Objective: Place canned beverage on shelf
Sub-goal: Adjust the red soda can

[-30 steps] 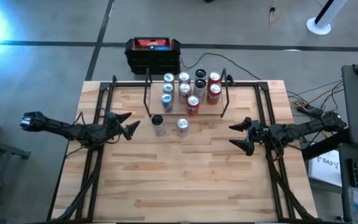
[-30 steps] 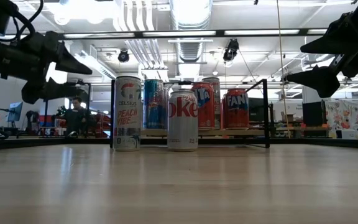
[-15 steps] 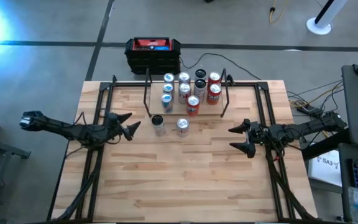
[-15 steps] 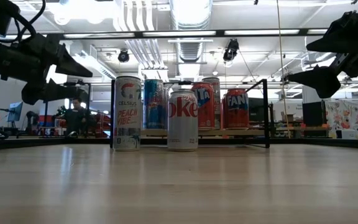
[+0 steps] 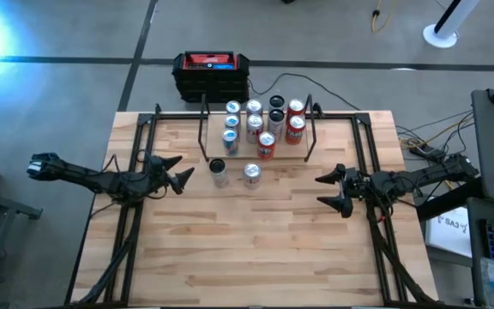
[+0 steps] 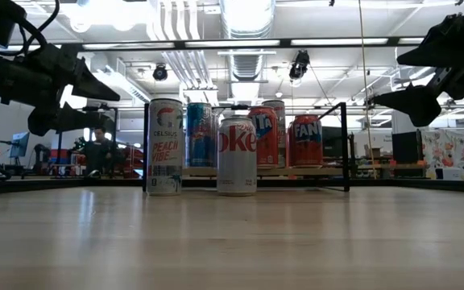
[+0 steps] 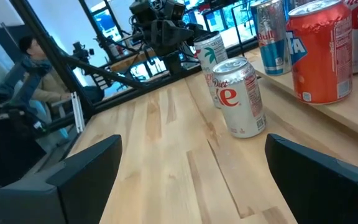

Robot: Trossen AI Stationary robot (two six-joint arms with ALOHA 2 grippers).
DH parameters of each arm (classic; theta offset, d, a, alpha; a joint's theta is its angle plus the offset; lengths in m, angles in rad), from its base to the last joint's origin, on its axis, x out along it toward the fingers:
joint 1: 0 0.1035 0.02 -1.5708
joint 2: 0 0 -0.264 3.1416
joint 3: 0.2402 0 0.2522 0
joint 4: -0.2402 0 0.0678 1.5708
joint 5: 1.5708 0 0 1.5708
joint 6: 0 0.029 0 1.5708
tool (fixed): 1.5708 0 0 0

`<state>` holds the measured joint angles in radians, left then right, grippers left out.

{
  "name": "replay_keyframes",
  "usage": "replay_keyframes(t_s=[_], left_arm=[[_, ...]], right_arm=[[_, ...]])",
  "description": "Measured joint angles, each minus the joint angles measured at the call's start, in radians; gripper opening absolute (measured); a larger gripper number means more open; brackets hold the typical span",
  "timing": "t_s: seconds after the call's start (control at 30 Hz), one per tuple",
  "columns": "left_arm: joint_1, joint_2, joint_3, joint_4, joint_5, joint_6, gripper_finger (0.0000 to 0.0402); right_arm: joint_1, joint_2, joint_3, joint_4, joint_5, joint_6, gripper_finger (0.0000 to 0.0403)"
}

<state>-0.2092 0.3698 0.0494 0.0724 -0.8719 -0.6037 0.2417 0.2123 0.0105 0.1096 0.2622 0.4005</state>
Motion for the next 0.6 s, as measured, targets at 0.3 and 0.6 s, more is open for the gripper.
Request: replay_keyframes(t_s=[0.3,0.6], left_arm=[[0.0,0.002,0.0,0.0,0.0,0.0,0.0398],[0.0,0.002,0.0,0.001,0.0,0.0,0.0398]], right_arm=[[0.0,-0.002,0.0,0.196,0.013,-0.004,0.038],[0.0,0.027,0.088,-0.123,0.158,0.241,0.038]])
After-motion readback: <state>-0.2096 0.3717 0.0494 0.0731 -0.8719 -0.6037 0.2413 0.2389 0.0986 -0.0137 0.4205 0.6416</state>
